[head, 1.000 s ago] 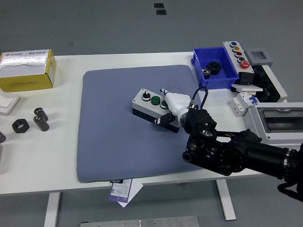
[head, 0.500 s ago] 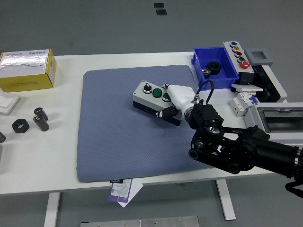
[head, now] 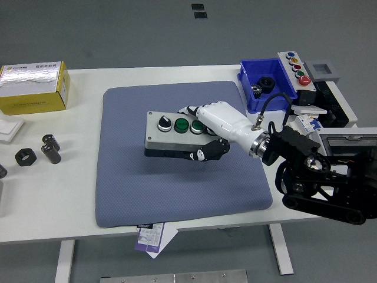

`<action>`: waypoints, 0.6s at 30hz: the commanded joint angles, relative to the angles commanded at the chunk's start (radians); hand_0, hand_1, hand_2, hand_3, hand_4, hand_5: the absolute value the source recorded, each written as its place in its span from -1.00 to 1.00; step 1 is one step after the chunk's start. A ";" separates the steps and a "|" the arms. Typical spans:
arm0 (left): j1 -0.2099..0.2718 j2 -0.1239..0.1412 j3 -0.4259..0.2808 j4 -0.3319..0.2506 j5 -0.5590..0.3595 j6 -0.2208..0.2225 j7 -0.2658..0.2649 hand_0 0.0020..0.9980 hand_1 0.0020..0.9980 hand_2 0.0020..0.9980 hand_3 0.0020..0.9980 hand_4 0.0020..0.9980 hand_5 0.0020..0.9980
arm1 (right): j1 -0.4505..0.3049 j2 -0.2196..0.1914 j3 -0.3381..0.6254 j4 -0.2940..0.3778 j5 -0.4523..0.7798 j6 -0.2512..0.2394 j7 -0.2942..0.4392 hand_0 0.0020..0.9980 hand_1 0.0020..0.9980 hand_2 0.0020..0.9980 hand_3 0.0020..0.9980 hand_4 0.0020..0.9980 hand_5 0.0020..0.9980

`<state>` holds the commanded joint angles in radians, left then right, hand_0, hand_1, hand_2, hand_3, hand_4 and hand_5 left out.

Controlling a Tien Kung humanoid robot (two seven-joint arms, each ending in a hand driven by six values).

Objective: Pick up the button,place it on the desk,press the button,press the button

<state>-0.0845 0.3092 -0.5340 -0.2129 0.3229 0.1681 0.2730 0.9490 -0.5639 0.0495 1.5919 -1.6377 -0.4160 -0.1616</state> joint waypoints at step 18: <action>-0.001 -0.003 -0.020 0.000 0.026 -0.001 0.008 0.47 0.44 0.37 0.62 0.47 -0.54 | -0.103 0.061 -0.033 -0.147 0.096 0.000 0.018 0.01 0.23 0.28 0.36 -0.27 -1.00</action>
<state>-0.0852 0.3062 -0.5541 -0.2129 0.3489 0.1667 0.2811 0.8457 -0.5025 0.0170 1.4453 -1.5420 -0.4165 -0.1437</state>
